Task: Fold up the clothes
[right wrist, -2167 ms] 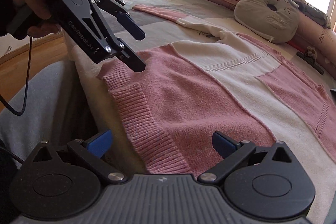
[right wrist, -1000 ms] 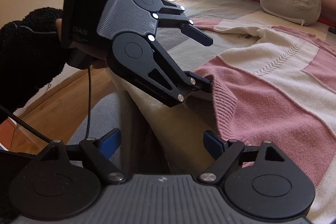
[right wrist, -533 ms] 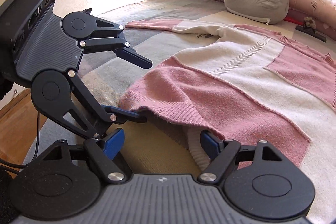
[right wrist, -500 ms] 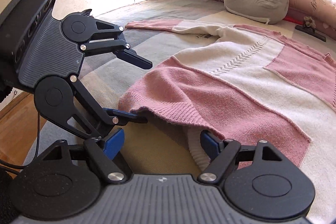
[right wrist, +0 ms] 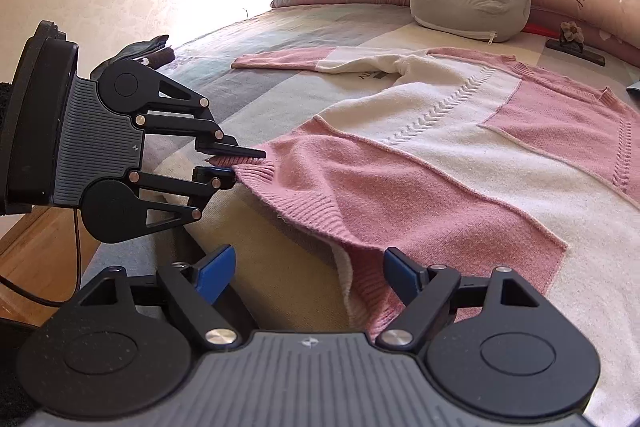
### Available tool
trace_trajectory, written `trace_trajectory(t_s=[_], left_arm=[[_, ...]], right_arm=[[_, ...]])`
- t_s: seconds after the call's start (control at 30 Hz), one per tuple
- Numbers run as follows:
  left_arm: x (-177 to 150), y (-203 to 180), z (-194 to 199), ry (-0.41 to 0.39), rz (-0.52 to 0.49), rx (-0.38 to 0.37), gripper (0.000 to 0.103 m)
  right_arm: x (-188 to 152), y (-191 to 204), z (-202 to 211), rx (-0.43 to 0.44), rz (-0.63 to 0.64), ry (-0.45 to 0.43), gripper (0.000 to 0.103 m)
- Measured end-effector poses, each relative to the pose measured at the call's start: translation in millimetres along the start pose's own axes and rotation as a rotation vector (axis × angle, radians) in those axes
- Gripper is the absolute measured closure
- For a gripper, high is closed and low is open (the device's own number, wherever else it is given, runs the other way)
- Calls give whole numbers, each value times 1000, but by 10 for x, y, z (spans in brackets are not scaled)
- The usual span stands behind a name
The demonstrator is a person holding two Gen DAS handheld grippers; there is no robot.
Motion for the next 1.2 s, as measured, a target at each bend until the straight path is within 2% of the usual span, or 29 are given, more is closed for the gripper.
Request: trace_trajectory(t_s=[0.13, 0.23, 0.3, 0.5, 0.53, 0.57, 0.63, 0.77, 0.9, 1.03, 1.1, 1.13, 1.2], left_arm=[[-121, 48, 193, 26, 48, -91, 93], [-243, 21, 259, 68, 44, -163, 86], [-325, 47, 302, 85, 23, -165, 84], [-347, 440, 355, 75, 106, -81, 83], [-292, 516, 336, 55, 147, -72, 78], [-232, 590, 296, 37, 198, -70, 67], [-112, 717, 172, 3, 309, -91, 55], [95, 865, -269, -27, 575, -192, 55], [117, 879, -668, -17, 738, -265, 56], [27, 775, -925, 33, 784, -308, 55], [3, 770, -957, 42, 791, -311, 48], [-8, 768, -973, 46, 795, -312, 48], [-32, 764, -1005, 55, 802, -315, 48]], right_arm=[[-28, -60, 199, -11, 4, -22, 14], [-58, -164, 296, -53, 8, -30, 12], [-64, -285, 322, -109, 11, -24, 12], [-136, -837, 291, -365, 36, 19, 12], [-158, -925, 285, -383, 22, 28, 12], [-179, -1006, 279, -395, 7, 34, 12], [-227, -1140, 262, -391, -28, 40, 12], [-449, -1328, 195, -375, -88, 98, 12], [-688, -1380, 410, -367, -74, 89, 8], [-822, -1443, 626, -345, -104, 104, 9], [-783, -1387, 656, -364, -75, 111, 12], [-747, -1347, 669, -367, -66, 102, 13], [-618, -1209, 680, -311, -47, 45, 13]])
Point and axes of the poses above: each gripper's, at about its wrist camera, not at the fingertips, and z roughly against the way its jaws point, y to its left, x to its top, the point moved 7 cm from there along -z, roughly the way its jaws point, and after that the axes turned 2 degrees about y, right-handed, at the moved point
